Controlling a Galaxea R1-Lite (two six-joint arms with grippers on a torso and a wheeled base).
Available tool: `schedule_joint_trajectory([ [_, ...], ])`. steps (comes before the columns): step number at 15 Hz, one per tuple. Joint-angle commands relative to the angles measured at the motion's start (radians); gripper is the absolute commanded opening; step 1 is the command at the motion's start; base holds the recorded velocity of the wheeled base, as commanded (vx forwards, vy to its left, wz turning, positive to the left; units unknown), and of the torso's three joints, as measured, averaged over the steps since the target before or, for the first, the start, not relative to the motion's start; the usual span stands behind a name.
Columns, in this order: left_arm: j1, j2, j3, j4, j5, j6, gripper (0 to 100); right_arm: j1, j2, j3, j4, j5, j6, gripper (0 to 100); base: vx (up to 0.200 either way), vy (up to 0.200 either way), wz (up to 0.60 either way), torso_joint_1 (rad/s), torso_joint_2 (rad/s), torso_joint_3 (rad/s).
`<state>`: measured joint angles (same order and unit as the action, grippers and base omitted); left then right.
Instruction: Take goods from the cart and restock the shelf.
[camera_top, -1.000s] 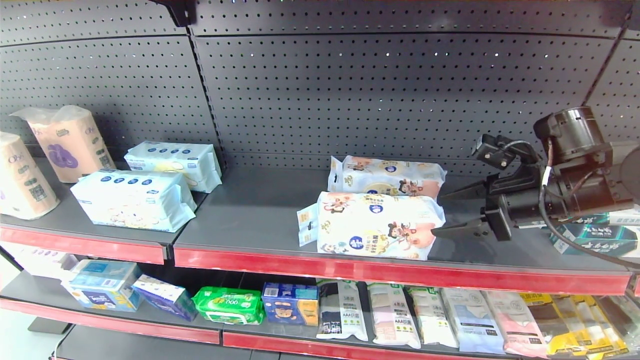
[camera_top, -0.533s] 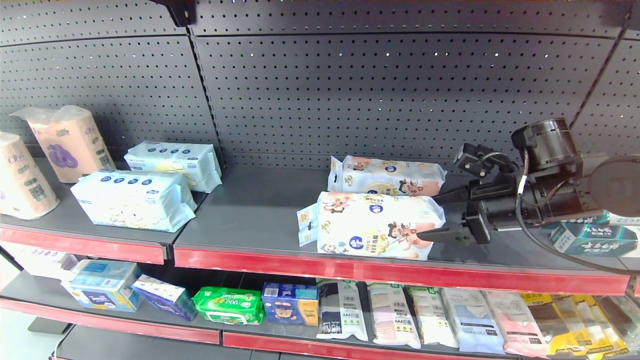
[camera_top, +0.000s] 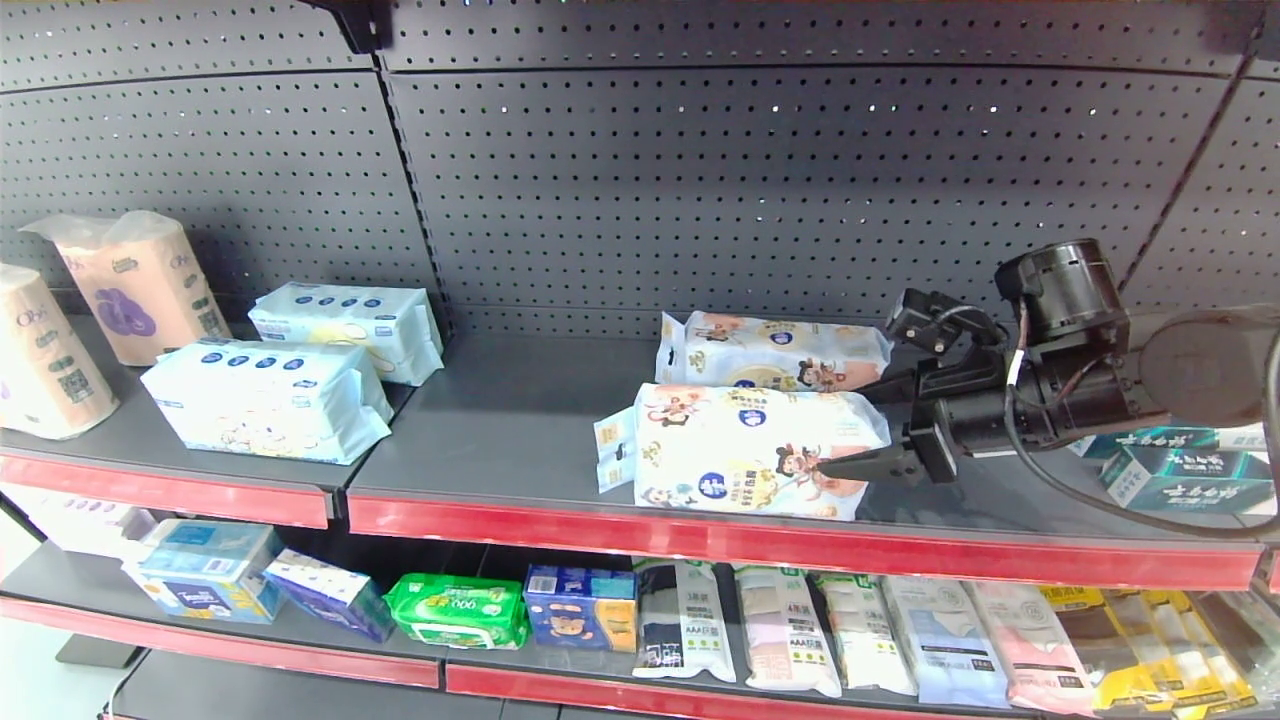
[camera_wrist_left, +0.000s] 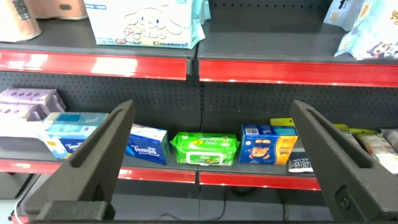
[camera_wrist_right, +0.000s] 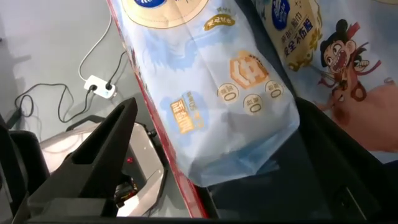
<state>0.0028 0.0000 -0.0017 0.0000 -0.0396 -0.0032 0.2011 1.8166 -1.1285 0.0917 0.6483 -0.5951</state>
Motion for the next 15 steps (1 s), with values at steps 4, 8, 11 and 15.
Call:
schedule_joint_trajectory([
  [4,0.000,0.000,0.000,0.000,0.000,0.000,100,0.004,0.040,-0.027,-0.006,0.001,0.005,100,0.000,0.000,0.00,0.000,0.00,0.000],
  [8,0.000,0.000,0.000,0.000,0.000,0.000,100,0.006,0.040,-0.022,-0.006,0.001,0.005,100,0.000,0.000,0.00,0.000,0.00,0.000],
  [11,0.000,0.000,0.000,0.000,0.000,0.000,100,0.008,0.033,-0.016,-0.006,0.001,0.005,100,0.000,0.000,0.00,0.000,0.00,0.000],
  [15,0.000,0.000,0.000,0.002,0.000,0.000,100,0.017,0.029,-0.010,-0.006,0.004,0.005,0,0.000,0.000,0.00,0.000,0.00,0.000],
])
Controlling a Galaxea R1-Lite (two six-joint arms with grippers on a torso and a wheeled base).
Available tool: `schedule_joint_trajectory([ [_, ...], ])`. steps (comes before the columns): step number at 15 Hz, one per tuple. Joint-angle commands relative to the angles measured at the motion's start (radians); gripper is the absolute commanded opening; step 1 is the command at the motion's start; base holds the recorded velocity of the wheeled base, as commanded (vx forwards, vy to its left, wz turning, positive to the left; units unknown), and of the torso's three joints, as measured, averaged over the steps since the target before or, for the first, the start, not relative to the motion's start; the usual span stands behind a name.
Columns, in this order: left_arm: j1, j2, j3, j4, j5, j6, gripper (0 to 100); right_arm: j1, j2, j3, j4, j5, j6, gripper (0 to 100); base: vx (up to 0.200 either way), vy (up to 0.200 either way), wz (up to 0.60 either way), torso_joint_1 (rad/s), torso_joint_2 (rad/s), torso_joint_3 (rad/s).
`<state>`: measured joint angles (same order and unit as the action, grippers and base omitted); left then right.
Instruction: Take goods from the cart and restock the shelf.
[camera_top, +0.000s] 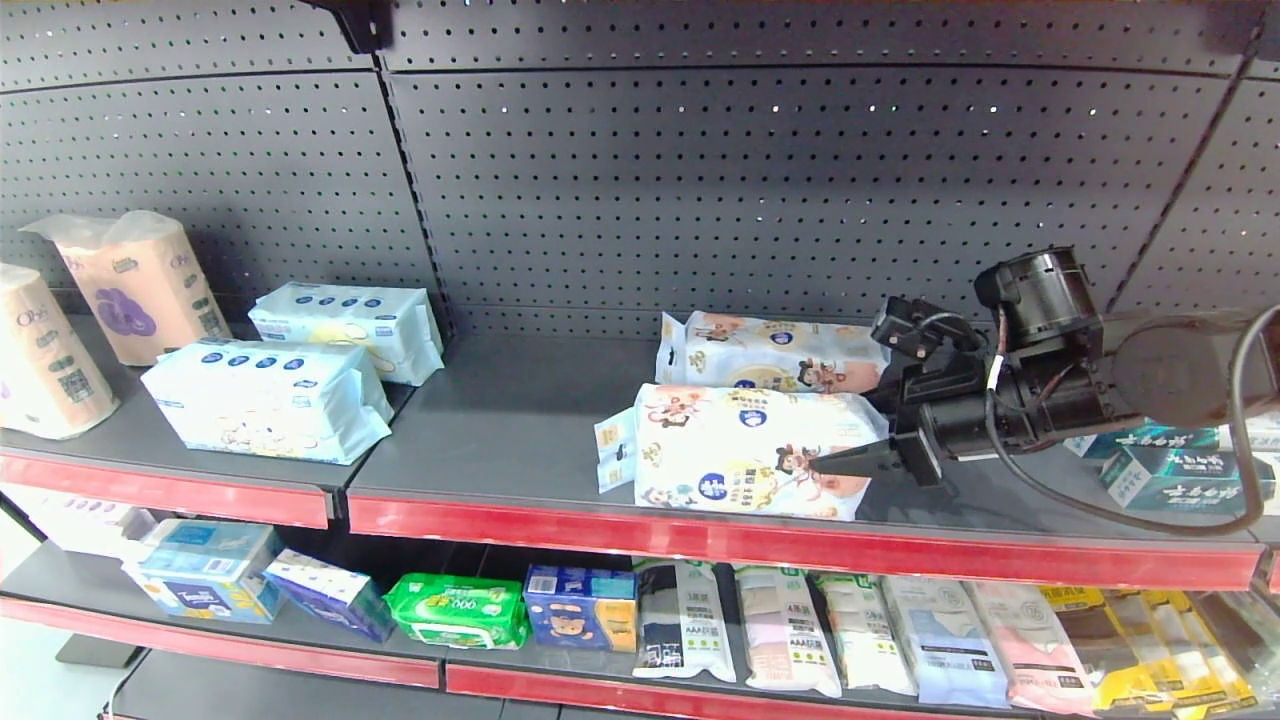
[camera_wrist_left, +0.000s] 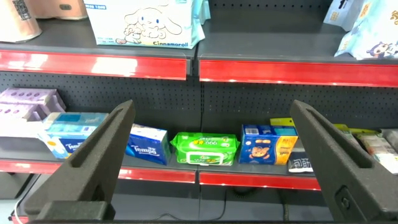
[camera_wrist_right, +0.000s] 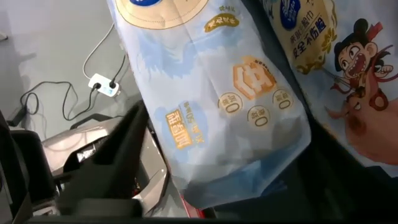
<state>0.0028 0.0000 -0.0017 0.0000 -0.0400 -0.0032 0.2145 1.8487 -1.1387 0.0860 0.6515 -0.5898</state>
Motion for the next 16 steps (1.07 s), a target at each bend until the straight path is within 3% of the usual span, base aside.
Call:
schedule_joint_trajectory([
  [1,0.000,0.000,0.000,0.000,0.000,-0.001,100,0.003,-0.003,0.001,0.000,0.000,0.001,0,0.000,0.000,0.00,0.000,0.00,0.000],
  [16,0.000,0.000,0.000,0.002,0.000,0.000,100,-0.007,-0.032,0.030,0.003,0.000,-0.001,0,0.000,0.000,0.00,0.000,0.00,0.000],
])
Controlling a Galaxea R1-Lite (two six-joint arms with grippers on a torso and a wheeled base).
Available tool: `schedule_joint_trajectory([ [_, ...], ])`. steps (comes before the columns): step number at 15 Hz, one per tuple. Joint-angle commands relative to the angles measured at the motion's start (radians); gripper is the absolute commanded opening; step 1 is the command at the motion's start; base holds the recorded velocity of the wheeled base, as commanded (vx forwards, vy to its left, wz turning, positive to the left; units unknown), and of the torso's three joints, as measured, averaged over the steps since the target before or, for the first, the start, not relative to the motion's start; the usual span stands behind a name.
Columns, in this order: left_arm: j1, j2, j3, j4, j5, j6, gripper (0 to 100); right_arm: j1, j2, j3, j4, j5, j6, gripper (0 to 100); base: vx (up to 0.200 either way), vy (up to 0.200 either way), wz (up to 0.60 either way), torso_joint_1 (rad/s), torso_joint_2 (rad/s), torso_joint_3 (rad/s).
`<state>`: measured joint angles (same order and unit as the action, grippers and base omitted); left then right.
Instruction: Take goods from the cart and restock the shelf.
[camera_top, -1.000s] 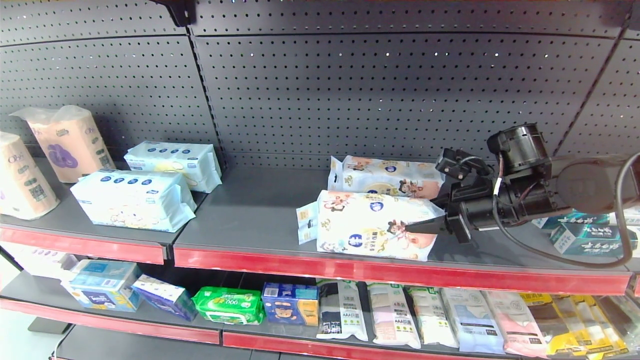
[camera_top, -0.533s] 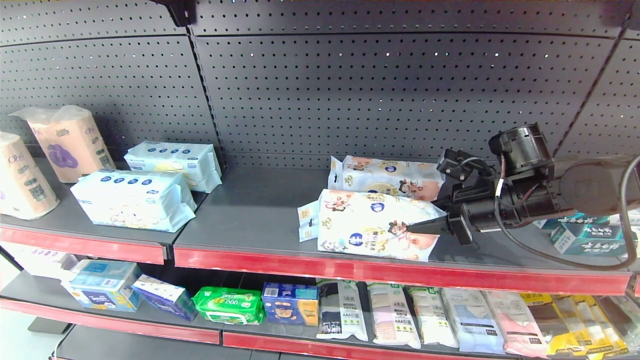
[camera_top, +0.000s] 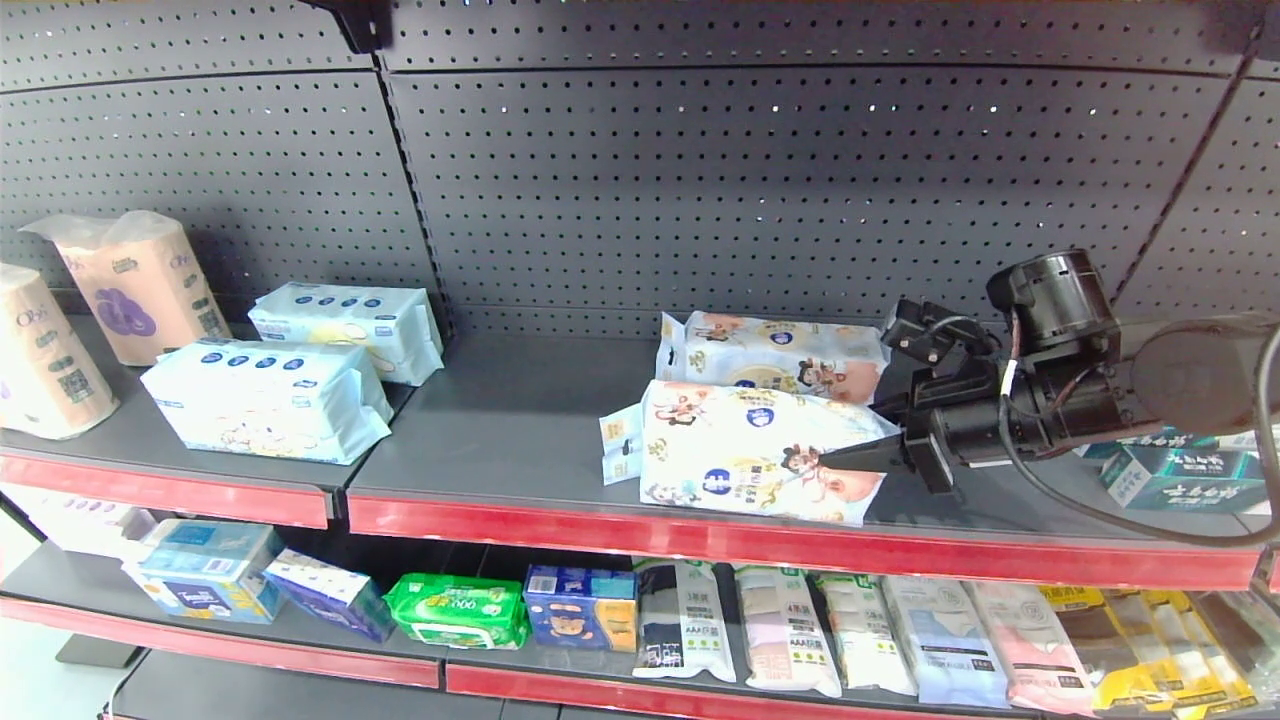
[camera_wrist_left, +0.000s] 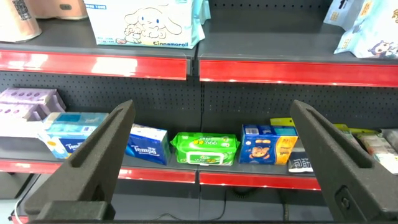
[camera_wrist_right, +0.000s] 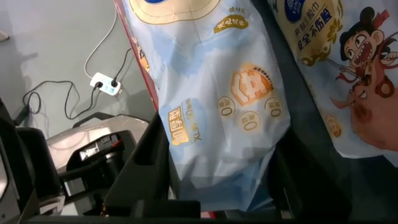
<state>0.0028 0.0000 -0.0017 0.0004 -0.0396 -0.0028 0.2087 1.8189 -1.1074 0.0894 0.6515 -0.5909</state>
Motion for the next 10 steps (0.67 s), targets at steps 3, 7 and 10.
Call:
schedule_joint_trajectory([
  [3,0.000,0.000,0.000,0.000,0.000,-0.002,100,-0.014,-0.001,-0.003,0.000,0.000,-0.009,0,0.000,0.000,0.00,0.000,0.00,0.000],
  [7,0.000,0.000,0.000,0.000,0.000,-0.002,100,-0.026,-0.003,0.001,0.000,0.002,-0.020,0,0.000,0.000,0.00,0.000,0.00,0.000],
  [10,0.000,0.000,0.000,0.001,0.000,0.000,100,-0.032,-0.004,0.005,0.001,0.005,-0.035,0,0.000,0.000,0.00,0.000,0.00,0.000],
])
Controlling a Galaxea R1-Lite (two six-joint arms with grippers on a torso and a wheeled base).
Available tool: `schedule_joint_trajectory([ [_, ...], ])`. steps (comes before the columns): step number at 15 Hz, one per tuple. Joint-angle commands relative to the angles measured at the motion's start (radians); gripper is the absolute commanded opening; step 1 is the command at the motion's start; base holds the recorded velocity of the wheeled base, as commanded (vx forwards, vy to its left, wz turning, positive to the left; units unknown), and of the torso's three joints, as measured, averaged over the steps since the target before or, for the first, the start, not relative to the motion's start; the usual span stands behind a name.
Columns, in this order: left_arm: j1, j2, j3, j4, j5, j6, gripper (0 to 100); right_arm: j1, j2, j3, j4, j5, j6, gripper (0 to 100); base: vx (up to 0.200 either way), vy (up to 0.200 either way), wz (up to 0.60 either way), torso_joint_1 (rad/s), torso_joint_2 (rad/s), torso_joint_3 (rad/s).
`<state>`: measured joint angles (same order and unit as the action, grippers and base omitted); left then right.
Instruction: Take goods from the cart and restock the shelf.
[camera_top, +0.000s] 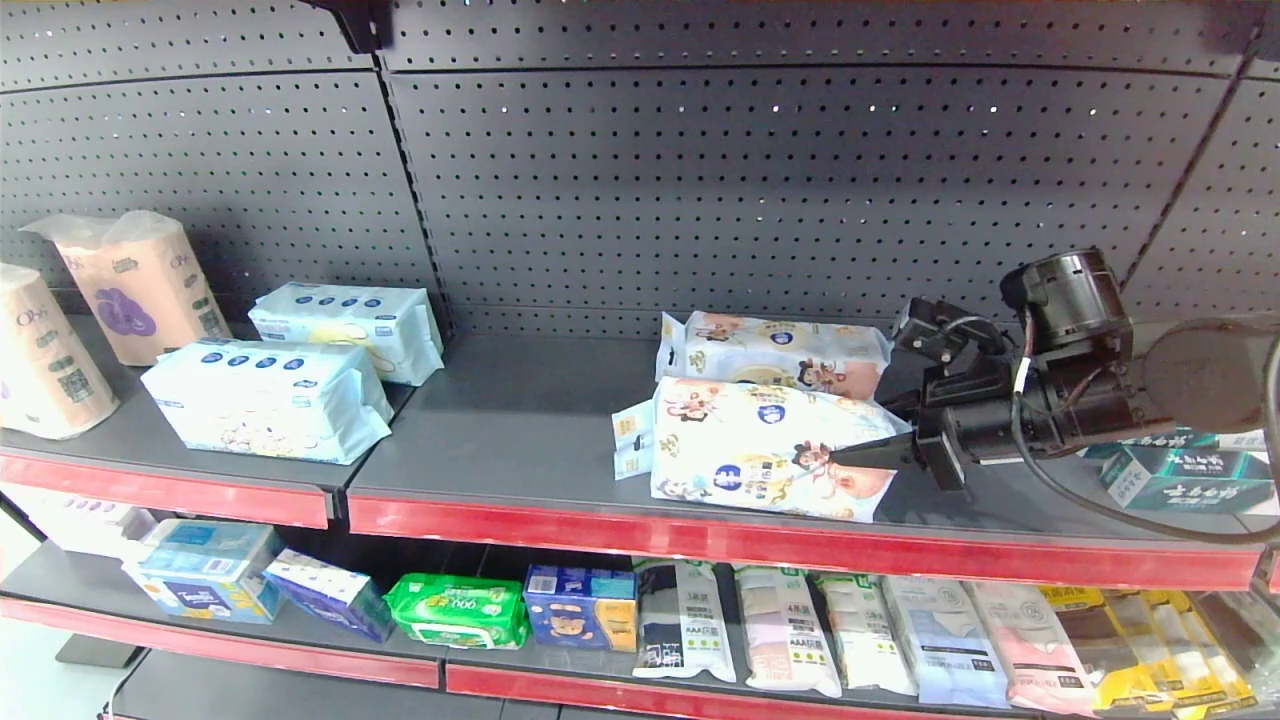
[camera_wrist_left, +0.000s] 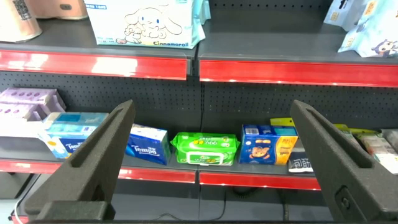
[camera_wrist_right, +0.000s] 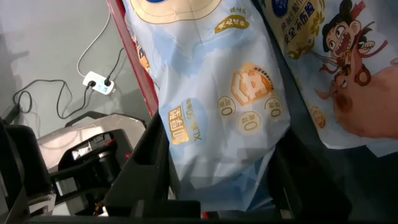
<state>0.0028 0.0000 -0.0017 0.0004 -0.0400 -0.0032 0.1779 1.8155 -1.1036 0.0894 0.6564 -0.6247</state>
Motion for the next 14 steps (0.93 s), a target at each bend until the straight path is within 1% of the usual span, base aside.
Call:
schedule_joint_trajectory([
  [1,0.000,0.000,0.000,0.000,0.000,-0.001,100,-0.001,0.001,0.001,0.001,0.006,-0.003,0,0.000,0.000,0.00,0.000,0.00,0.000],
  [8,0.000,0.000,0.000,0.000,0.000,-0.001,100,-0.020,0.001,0.011,0.001,0.040,-0.035,0,0.000,0.000,0.00,0.000,0.00,0.000],
  [14,0.000,0.000,0.000,0.000,0.000,0.000,100,-0.034,0.005,0.008,0.001,0.042,-0.066,0,0.000,0.000,0.00,0.000,0.00,0.000],
])
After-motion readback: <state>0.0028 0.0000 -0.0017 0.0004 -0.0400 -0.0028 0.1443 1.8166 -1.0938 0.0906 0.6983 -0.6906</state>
